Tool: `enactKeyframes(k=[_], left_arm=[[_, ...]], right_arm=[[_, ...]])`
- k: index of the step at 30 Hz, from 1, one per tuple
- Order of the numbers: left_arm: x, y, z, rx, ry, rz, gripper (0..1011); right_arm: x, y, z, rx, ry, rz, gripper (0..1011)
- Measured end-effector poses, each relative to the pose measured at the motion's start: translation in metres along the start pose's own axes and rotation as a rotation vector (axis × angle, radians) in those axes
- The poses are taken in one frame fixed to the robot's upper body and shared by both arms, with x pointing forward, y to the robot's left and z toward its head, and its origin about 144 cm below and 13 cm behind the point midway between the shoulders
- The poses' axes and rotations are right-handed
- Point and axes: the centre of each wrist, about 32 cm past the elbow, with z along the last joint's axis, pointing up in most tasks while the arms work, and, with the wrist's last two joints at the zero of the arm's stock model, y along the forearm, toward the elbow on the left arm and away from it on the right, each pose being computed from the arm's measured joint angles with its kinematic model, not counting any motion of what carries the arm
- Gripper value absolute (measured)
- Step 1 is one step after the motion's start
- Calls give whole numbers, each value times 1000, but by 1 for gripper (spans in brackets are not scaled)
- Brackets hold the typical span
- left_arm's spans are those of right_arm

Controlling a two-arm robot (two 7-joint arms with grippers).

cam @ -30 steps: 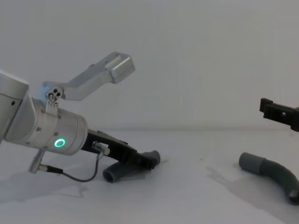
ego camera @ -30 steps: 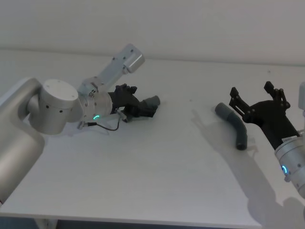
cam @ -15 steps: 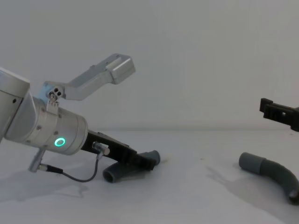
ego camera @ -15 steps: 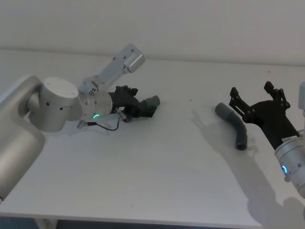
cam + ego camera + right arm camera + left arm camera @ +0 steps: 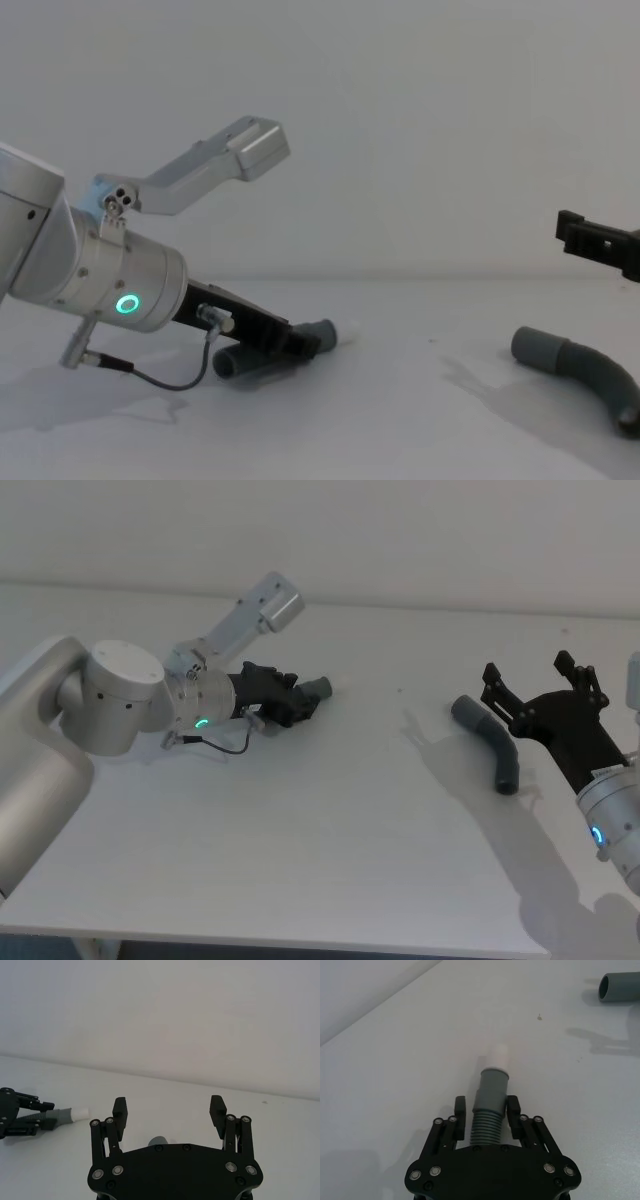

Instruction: Use both hands to pick up one end of the pipe from the table, align the ends, and insert them.

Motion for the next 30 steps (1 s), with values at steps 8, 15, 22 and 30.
enactKeyframes(k=[8, 15, 22, 30], left_arm=[[0, 0, 0, 1, 1, -1, 355], [0, 0, 0, 2, 1, -2, 355], [0, 0, 0, 2, 1, -2, 355], [0, 0, 0, 3, 1, -2, 355]], right_arm=[[0, 0, 0, 0, 0, 0, 1000], [0, 0, 0, 0, 0, 0, 1000], [0, 0, 0, 0, 0, 0, 1000], [3, 1, 4, -16, -17, 12, 1000]])
